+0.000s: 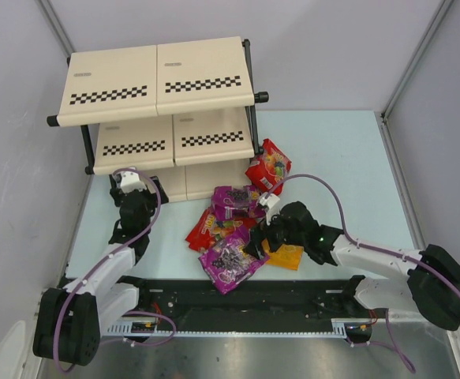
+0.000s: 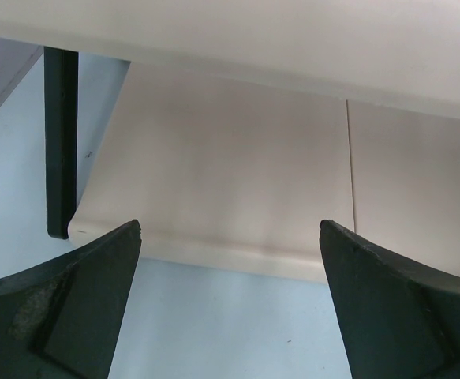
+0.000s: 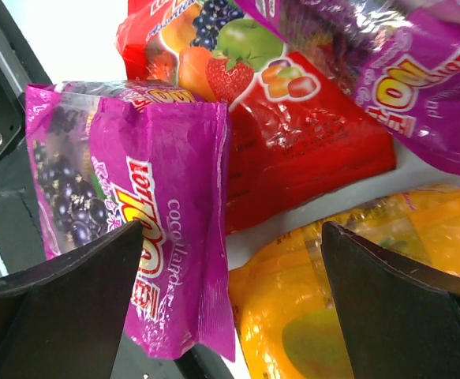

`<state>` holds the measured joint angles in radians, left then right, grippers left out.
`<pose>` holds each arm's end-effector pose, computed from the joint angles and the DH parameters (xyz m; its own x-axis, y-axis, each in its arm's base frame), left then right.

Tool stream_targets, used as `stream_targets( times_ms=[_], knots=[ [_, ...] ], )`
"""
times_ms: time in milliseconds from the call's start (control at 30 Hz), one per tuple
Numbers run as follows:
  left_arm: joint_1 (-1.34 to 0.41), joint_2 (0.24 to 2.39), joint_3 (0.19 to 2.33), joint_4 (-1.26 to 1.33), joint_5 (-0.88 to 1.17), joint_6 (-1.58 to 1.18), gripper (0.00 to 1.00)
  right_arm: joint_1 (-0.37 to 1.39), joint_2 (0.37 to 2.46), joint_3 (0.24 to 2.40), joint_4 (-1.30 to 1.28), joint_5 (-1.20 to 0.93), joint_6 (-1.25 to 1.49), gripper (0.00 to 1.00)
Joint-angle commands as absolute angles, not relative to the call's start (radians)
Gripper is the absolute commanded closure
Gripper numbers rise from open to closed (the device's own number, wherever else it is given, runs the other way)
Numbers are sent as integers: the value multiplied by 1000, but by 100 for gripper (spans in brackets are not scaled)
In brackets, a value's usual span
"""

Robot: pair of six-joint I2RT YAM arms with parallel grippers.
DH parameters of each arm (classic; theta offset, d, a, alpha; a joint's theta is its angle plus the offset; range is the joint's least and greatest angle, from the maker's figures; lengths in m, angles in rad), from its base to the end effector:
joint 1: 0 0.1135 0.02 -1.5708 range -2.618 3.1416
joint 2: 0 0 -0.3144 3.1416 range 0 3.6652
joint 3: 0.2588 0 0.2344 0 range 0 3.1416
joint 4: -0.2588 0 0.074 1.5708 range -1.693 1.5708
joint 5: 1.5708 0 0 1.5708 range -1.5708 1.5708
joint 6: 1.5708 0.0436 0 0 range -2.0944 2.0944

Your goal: Place and organize the candy bags onto the shelf

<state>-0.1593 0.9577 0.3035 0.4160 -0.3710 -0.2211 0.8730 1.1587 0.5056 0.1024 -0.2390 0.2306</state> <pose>0.1672 -0.0109 0.2533 -0.1834 -0.1775 -0.9669 -0.2462 0.9605 -0.1296 0.1268 0.1673 0.2506 -0.5271 -0.2830 -0.8013 -0.7741 0.5489 0.3154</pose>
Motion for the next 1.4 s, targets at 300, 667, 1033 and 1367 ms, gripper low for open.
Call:
stream_targets(
  times_ms=[300, 667, 1033, 1367],
  knots=[
    [-153, 971, 354, 422, -371, -238, 0, 871, 1177, 569, 125, -353, 275, 100],
    [-150, 983, 365, 413, -374, -241, 0, 874, 753, 837, -357, 253, 249, 100],
    [-150, 994, 374, 405, -377, -244, 0, 894, 923, 999, -522, 595, 225, 100],
    [-149, 999, 377, 403, -374, -245, 0, 1181, 1167, 999, -350, 511, 259, 100]
  ],
)
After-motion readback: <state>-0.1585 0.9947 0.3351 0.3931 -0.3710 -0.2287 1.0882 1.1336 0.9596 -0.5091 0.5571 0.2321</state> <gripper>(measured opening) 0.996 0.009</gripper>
